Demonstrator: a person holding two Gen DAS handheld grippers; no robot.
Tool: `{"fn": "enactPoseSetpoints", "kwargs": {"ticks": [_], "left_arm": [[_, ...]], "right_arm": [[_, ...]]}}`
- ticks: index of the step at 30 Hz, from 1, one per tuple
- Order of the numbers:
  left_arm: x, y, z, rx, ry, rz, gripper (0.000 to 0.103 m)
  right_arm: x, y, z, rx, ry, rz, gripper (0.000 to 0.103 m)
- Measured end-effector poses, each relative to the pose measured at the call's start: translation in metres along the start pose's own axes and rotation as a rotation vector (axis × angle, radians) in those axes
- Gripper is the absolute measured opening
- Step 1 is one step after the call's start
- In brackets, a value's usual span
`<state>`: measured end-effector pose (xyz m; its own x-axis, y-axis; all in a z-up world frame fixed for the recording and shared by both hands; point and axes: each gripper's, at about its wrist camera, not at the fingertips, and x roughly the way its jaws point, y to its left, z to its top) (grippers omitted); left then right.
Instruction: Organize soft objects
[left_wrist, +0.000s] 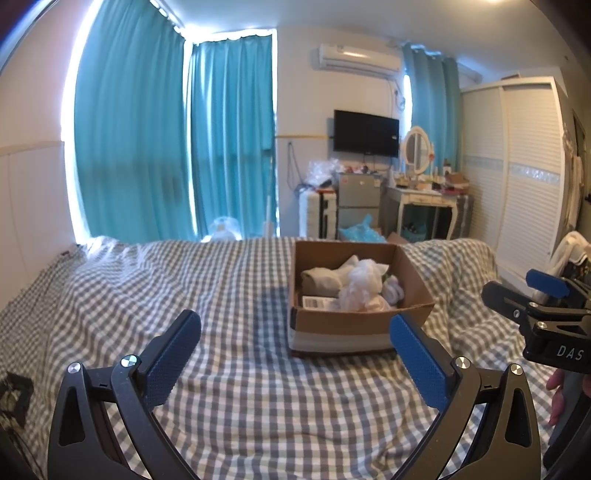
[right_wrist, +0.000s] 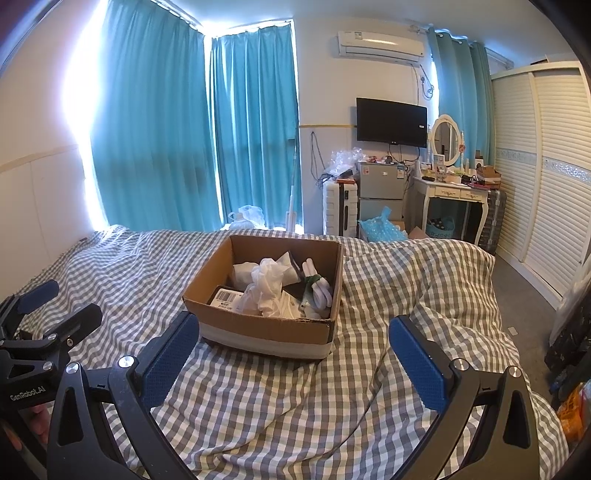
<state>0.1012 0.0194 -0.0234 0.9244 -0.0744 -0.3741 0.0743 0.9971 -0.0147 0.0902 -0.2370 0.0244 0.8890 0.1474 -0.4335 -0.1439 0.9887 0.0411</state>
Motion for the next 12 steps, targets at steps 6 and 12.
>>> {"fn": "enactPoseSetpoints", "kwargs": {"ticks": [6,12], "left_arm": [[-0.0007,0.0001,-0.0008,-0.003,-0.003,-0.004,0.103],[-0.0016,0.0002,0.0003,-0.005,0.004,-0.009,0.103]], "right_arm": [[0.0006,0.0004,-0.0002,0.001,0.004,0.002,0.103],[0.0019,0.0011,-0.0019,0.003,0.006,0.006,0.103]]}}
